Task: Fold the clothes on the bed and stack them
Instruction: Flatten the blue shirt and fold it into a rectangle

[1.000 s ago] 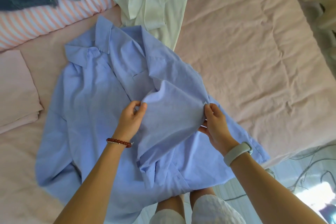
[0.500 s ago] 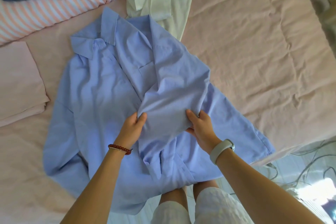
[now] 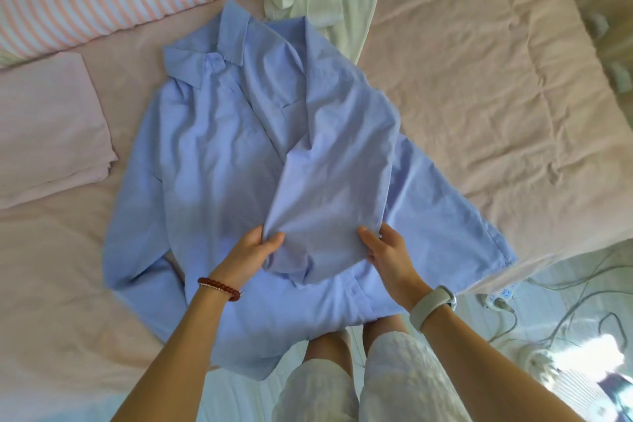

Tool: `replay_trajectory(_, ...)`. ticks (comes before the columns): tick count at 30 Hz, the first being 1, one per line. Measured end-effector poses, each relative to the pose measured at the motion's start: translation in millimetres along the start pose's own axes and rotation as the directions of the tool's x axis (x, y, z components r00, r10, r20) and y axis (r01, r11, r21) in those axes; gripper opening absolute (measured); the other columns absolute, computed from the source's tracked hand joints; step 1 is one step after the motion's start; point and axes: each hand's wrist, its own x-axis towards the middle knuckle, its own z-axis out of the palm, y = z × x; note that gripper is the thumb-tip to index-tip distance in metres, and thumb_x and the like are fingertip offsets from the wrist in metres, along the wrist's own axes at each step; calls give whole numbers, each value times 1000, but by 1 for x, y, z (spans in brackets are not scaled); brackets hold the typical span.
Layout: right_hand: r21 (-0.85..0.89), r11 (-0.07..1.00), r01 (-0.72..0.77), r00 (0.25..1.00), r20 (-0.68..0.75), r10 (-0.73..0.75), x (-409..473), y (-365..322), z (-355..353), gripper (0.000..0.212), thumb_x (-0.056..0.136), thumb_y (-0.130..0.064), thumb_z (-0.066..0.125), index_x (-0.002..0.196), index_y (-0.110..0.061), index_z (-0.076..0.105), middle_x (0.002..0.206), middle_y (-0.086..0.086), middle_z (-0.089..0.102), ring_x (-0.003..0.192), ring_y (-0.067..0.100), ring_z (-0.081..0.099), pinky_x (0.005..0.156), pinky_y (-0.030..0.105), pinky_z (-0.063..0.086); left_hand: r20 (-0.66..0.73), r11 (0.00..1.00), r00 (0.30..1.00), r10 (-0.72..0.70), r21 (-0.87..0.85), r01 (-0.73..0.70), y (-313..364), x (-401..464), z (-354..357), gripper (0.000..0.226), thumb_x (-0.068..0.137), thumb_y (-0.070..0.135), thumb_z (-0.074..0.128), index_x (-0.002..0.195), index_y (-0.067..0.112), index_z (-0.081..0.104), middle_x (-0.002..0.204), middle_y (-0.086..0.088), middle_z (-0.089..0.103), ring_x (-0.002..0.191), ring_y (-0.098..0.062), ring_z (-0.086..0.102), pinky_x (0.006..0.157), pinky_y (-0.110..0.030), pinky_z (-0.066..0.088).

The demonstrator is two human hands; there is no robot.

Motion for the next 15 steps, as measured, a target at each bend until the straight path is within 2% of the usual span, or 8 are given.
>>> replay_trajectory(3,-56,988,143,988,-52,-146,-18,-3,5,20,95,-9,49,83,7,46,63,8,40,51,17,45,46,24,42,-59,993,992,110,-34,-112,-9,-10,-2,17,96,16,48,102,27,59,101,12,66,92,-2,63,78,-17,48)
replay_trajectory(5,23,988,150,988,-38,-149,-26,-6,10,17,97,-11,45,84,0,43,58,7,31,35,14,42,35,22,41,-77,987,994,77,-138,-87,-11,-15,-4,12,92,21,53,99,27,62,99,10,69,87,-1,66,69,-14,51)
replay_trajectory(6,72,992,106,994,-27,-105,-29,-5,13,19,98,-15,44,83,-2,43,58,8,33,35,15,44,35,24,43,-37,972,999,16,-232,-24,-12,-15,-6,13,88,27,58,98,24,65,100,4,71,87,-5,68,66,-16,52)
replay_trajectory(8,138,988,-71,997,53,64,-31,0,15,25,96,-24,48,86,-2,51,62,9,48,48,16,54,50,28,53,119,914,987,-110,-379,147,-19,-18,-11,29,79,38,63,99,19,72,104,-5,71,93,-15,68,72,-25,55)
replay_trajectory(10,79,971,-228,961,180,211,-31,12,19,21,93,-26,54,92,-7,62,76,4,65,68,14,61,70,33,57,212,896,957,-196,-357,263,-33,-23,-14,43,72,41,69,107,15,70,111,-5,69,105,-19,64,89,-32,49)
replay_trajectory(12,-9,970,-244,953,182,242,-29,27,24,10,92,-18,55,94,-13,64,93,3,67,87,14,62,86,34,52,195,938,957,-213,-235,256,-51,-29,-15,46,72,37,72,111,13,66,112,-3,69,108,-18,62,96,-33,44)
replay_trajectory(13,-50,977,-207,968,134,212,-28,31,27,10,93,-15,53,93,-12,63,94,3,65,90,15,61,89,36,50,157,965,968,-194,-146,217,-57,-32,-15,37,76,31,71,108,14,67,108,-2,70,106,-17,63,93,-31,46)
replay_trajectory(15,-144,985,-97,995,17,100,-30,38,33,16,96,-15,49,90,-5,60,84,6,59,80,16,58,84,39,51,6,992,993,-118,50,117,-66,-38,-15,12,88,21,63,99,20,66,95,4,71,94,-15,63,77,-20,50)
